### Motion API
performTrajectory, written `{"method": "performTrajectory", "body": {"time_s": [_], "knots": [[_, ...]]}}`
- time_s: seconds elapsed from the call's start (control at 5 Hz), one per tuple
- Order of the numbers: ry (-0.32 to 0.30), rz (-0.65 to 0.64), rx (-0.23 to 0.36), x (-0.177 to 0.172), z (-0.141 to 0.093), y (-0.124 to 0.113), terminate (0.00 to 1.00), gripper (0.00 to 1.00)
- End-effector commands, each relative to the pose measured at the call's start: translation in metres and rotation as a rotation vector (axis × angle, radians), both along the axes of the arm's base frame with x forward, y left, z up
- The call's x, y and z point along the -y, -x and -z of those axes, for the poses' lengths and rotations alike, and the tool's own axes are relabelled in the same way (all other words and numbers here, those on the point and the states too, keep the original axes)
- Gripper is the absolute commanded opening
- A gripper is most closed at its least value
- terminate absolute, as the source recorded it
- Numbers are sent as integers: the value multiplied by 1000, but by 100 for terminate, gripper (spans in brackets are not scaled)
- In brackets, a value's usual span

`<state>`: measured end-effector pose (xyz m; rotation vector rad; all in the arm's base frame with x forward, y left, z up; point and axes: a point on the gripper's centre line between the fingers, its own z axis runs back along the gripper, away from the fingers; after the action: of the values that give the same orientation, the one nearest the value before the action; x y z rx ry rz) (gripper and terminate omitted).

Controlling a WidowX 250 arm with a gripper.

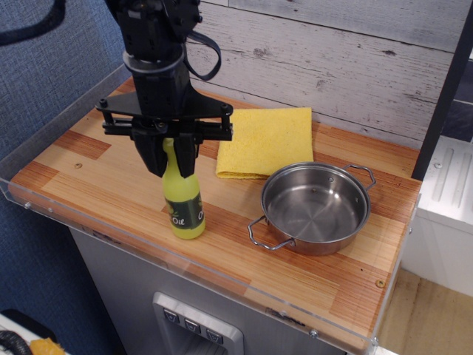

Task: Move the yellow bottle to the left center of the counter.

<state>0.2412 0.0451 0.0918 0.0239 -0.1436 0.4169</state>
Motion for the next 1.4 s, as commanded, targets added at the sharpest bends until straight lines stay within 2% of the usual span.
{"method": "performTrajectory", "body": {"time_s": [0.0, 0.4, 1.0, 1.2], "knots": [[-3, -78, 26, -16, -22, -4, 0, 0], [14, -200, 44, -54, -40, -17, 0, 0], [-14, -339, 66, -108, -40, -44, 0, 0], [-2, -383, 60, -127, -32, -55, 0, 0]]}}
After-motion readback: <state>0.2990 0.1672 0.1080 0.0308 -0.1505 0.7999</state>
